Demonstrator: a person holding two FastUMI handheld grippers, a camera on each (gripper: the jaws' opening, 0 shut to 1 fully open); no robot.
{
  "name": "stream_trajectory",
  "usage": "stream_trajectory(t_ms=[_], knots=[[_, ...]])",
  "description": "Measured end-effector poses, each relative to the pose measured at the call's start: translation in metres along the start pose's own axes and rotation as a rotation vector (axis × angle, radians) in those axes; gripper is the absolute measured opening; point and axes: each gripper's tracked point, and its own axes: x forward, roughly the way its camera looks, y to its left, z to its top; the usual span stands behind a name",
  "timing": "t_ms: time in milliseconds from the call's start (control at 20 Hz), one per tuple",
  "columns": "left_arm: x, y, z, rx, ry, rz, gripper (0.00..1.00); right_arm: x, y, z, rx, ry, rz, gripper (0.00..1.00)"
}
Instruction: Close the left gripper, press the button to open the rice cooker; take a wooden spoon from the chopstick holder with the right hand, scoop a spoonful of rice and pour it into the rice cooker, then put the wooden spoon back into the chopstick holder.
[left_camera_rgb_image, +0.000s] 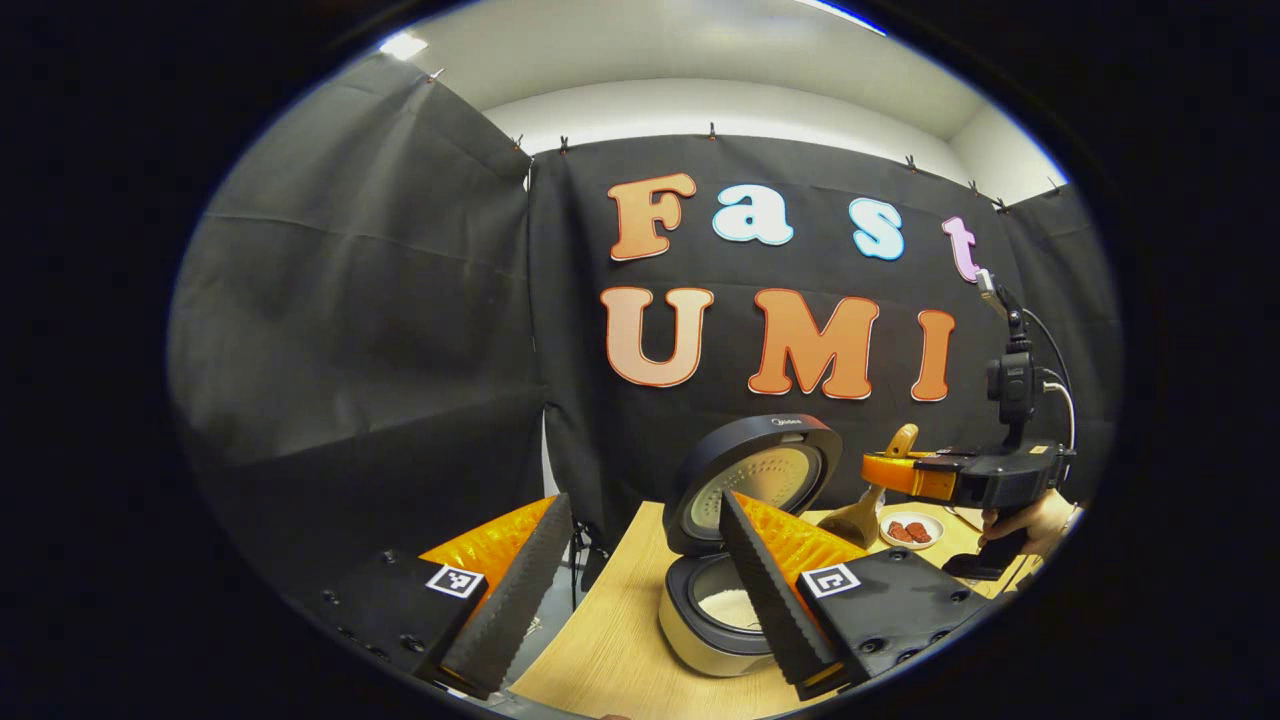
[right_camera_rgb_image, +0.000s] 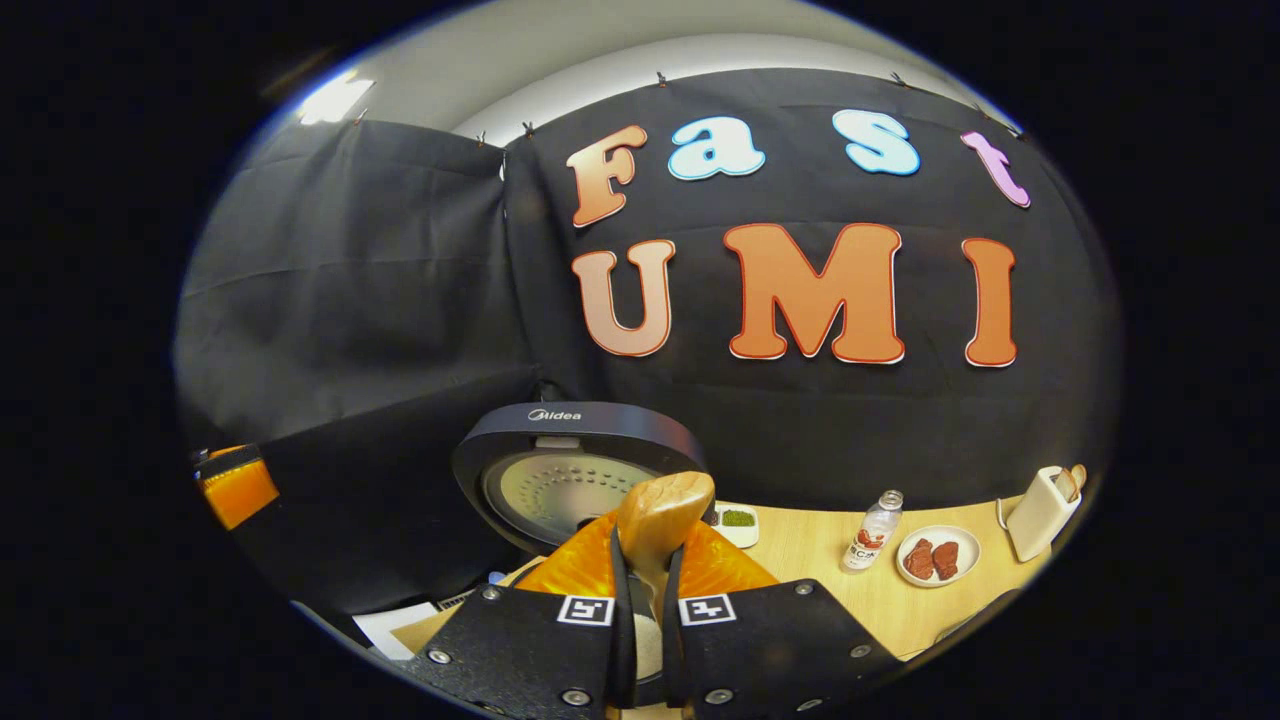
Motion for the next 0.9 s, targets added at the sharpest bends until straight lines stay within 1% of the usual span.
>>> stream_trajectory(t_ms=[150, 250, 400, 550, 700, 900], knots=[[0.001, -0.004, -0.001, -0.008, 0.001, -0.009, 1.00, -0.006, -0.020, -0.001, 0.152, 0.011, -0.009, 0.10], [0.002, -0.010, 0.000, -0.004, 0.000, -0.012, 1.00, -0.013, -0.049, -0.002, 0.213, 0.016, -0.054, 0.10], [0.008, -0.031, 0.002, -0.020, -0.002, -0.040, 1.00, -0.032, -0.102, 0.001, 0.238, 0.000, -0.139, 0.10], [0.013, -0.046, 0.005, -0.020, -0.009, -0.060, 1.00, -0.055, -0.153, 0.009, 0.284, -0.026, -0.203, 0.10], [0.017, -0.059, 0.011, -0.011, -0.019, -0.077, 0.99, -0.086, -0.210, 0.014, 0.295, -0.058, -0.286, 0.10], [0.023, -0.070, 0.016, -0.031, -0.022, -0.080, 0.99, -0.133, -0.288, 0.011, 0.317, -0.083, -0.411, 0.10]])
